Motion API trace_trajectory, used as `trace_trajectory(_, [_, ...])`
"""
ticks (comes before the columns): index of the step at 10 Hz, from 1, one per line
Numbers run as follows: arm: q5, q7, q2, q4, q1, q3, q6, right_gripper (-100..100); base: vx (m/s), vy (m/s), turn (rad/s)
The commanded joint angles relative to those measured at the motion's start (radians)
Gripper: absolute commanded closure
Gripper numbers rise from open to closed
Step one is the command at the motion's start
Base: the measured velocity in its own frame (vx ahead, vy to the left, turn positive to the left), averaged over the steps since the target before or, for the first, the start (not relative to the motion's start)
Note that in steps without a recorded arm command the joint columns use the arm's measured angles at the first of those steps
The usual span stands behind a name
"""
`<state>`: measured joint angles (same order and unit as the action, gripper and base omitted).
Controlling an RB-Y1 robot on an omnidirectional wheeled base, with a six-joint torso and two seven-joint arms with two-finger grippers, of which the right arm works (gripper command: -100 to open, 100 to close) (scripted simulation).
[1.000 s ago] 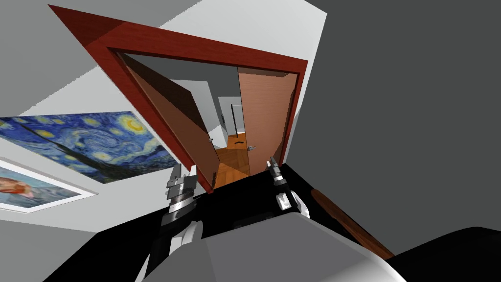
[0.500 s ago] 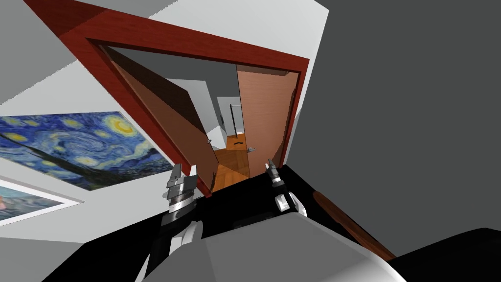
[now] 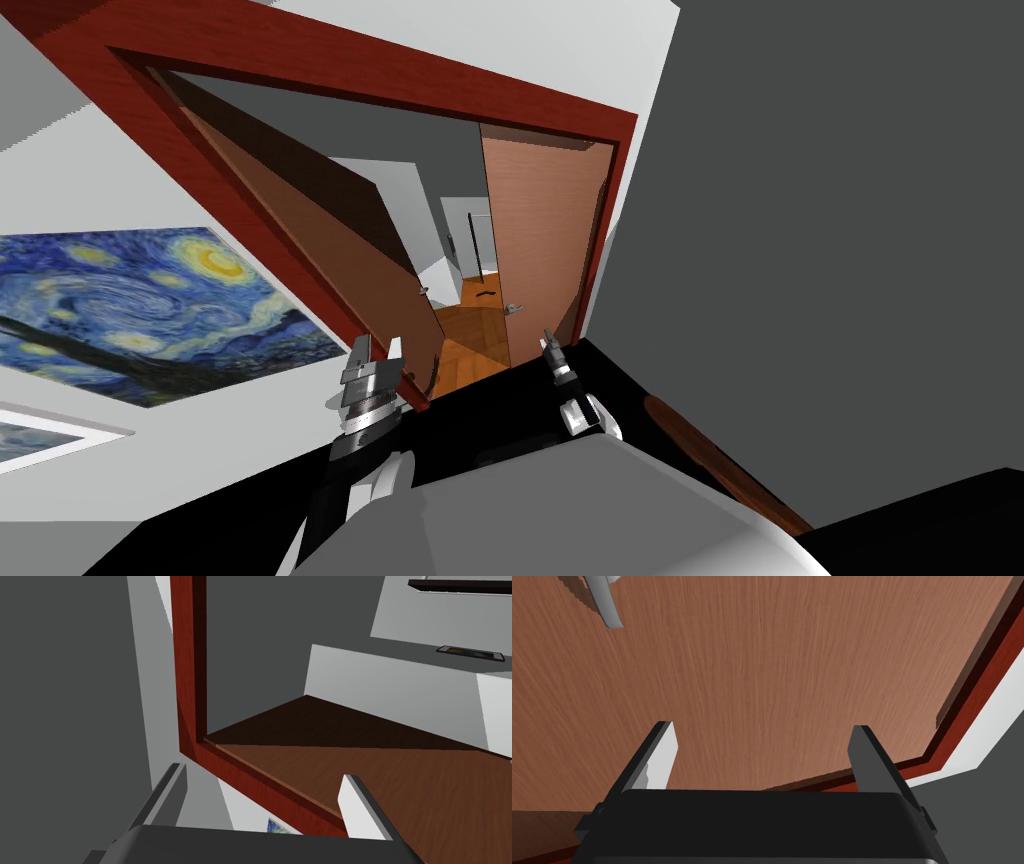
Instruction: Push the door open
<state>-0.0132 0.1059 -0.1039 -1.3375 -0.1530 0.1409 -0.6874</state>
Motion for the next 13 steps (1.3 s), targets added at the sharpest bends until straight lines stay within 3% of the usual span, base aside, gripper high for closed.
trace_trajectory(1, [0.000, -0.001, -0.001, 0.033, 0.009, 0.007, -0.005, -100, 0.096, 0.017, -0.018])
trace_trajectory(13, [0.002, -0.014, 0.004, 0.275, 0.084, 0.055, -0.034, -100, 0.103, 0.004, -0.022])
